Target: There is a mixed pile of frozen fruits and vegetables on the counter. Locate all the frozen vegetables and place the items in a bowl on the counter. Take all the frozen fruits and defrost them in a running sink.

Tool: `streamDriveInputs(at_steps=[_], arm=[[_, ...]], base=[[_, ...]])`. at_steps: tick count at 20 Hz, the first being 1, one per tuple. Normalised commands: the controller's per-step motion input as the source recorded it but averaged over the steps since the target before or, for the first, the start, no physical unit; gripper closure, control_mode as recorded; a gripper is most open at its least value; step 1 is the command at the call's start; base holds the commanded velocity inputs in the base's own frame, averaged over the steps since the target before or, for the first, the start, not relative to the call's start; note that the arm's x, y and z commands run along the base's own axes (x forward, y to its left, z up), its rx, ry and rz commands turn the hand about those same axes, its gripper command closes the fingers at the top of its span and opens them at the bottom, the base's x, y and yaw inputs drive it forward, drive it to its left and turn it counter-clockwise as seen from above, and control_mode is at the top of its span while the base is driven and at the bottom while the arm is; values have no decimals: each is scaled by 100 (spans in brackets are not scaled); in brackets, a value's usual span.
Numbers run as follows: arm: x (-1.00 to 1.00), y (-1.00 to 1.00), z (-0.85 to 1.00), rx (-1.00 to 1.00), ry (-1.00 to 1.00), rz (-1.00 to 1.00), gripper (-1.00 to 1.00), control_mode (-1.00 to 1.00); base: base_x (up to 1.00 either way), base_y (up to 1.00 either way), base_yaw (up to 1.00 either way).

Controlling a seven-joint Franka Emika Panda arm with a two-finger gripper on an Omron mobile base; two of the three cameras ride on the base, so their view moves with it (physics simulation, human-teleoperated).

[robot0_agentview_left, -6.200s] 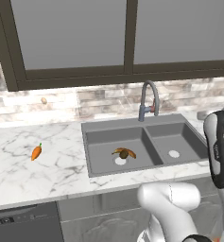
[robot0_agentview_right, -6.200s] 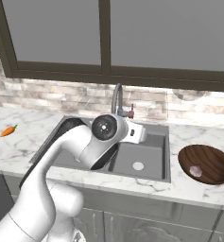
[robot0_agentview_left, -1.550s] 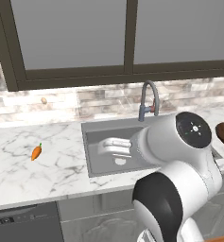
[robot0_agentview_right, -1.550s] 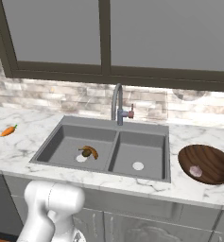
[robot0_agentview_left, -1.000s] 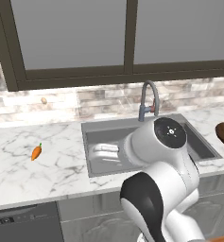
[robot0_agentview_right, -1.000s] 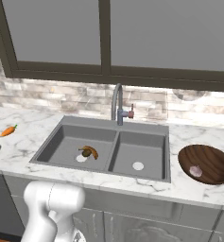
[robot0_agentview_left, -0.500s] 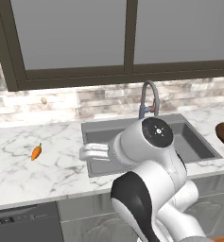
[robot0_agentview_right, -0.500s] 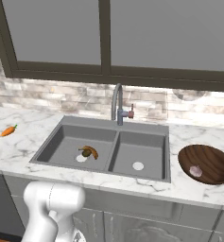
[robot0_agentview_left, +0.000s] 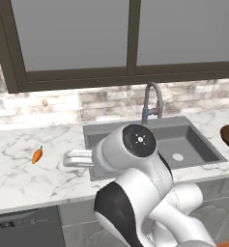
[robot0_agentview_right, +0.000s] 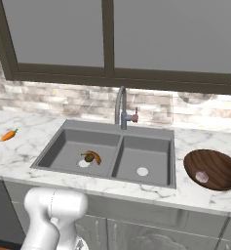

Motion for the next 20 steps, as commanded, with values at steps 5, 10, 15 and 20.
streamDriveInputs(at_steps=[5, 10, 15, 20], arm=[[18, 32, 0, -3, -6, 1, -100, -100], [20, 22, 0, -2, -1, 0, -100, -100], [31, 7, 0, 0, 4, 0, -100, -100], [34, 8, 0, 0, 6, 0, -100, -100]], base=[[0, 0, 0], [0, 0, 0], [0, 0, 0], [0, 0, 0]])
